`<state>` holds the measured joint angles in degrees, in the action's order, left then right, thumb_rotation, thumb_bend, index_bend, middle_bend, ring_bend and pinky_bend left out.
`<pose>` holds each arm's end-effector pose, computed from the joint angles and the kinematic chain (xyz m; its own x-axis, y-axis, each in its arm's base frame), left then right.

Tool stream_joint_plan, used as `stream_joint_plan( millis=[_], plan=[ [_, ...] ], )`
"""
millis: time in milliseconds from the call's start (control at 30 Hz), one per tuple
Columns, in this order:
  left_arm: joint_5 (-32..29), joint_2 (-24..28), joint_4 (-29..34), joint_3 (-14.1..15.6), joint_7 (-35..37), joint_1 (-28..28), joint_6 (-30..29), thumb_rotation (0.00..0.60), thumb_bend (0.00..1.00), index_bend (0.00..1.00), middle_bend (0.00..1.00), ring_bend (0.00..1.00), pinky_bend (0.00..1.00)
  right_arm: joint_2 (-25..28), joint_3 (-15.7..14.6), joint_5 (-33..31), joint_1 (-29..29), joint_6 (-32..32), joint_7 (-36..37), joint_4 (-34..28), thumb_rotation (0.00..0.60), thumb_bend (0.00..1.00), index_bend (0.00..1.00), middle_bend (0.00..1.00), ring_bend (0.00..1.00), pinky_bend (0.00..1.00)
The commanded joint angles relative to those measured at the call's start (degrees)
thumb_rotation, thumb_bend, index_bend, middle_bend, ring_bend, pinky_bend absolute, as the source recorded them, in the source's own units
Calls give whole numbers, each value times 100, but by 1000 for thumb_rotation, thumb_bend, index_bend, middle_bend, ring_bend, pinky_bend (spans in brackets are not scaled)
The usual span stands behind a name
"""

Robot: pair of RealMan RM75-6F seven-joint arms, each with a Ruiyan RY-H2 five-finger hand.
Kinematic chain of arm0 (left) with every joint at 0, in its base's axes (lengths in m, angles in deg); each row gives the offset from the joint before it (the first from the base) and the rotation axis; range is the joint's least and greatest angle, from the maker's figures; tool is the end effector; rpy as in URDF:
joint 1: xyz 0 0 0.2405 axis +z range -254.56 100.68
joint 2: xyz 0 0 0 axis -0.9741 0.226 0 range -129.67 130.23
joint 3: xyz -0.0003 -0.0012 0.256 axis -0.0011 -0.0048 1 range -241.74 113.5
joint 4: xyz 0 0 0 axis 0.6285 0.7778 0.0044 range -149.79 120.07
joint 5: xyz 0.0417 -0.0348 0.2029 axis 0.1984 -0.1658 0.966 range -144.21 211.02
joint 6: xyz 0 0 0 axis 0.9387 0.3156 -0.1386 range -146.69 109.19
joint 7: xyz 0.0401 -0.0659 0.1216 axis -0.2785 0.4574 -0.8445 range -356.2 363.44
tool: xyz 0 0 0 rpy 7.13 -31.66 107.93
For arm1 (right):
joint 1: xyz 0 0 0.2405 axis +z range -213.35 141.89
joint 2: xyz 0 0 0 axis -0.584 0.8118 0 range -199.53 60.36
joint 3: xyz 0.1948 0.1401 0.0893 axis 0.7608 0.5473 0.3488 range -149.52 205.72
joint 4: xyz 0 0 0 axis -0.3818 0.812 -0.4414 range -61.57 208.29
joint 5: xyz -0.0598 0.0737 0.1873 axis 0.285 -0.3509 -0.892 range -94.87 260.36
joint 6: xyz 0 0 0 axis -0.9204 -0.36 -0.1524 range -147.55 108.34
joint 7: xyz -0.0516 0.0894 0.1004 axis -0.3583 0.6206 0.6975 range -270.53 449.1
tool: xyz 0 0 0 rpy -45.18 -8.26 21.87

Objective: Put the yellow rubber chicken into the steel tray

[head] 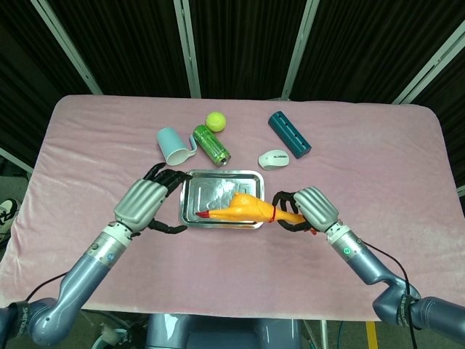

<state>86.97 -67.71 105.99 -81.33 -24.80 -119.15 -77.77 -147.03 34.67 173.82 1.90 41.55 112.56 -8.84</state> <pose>-0.0657 0.3002 0.0833 0.3168 0.2649 0.9108 0.8878 -0.4208 -0.1864 -0.1745 -0.3328 0.0493 0.1563 -0.3218 0.9338 -0.8730 -0.4872 -0.0218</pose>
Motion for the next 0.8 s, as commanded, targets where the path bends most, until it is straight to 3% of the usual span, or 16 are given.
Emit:
stream_joint_plan(
  millis=[33, 300, 467, 800],
  plan=[
    [-1048, -525, -27, -243, -861, -712, -317, 600, 36, 148, 152, 129, 20, 5, 4, -27, -13, 38, -88, -79, 600, 608, 833, 674, 680, 832],
    [-2167, -1218, -209, -366, -1673, -1476, -817, 600, 36, 142, 148, 129, 20, -14, 16, -24, 27, 73, -216, -219, 600, 608, 839, 677, 683, 832],
    [-2470, -1643, -390, -395, -1884, -1817, -1025, 600, 48, 148, 151, 129, 20, -39, 23, -20, 48, 101, -269, -267, 600, 610, 839, 677, 684, 832],
    [-2866, -2104, -643, -439, -2045, -2167, -1329, 600, 185, 229, 212, 180, 39, -68, 67, -54, 88, 142, -368, -331, 600, 615, 842, 679, 688, 834]
  ],
)
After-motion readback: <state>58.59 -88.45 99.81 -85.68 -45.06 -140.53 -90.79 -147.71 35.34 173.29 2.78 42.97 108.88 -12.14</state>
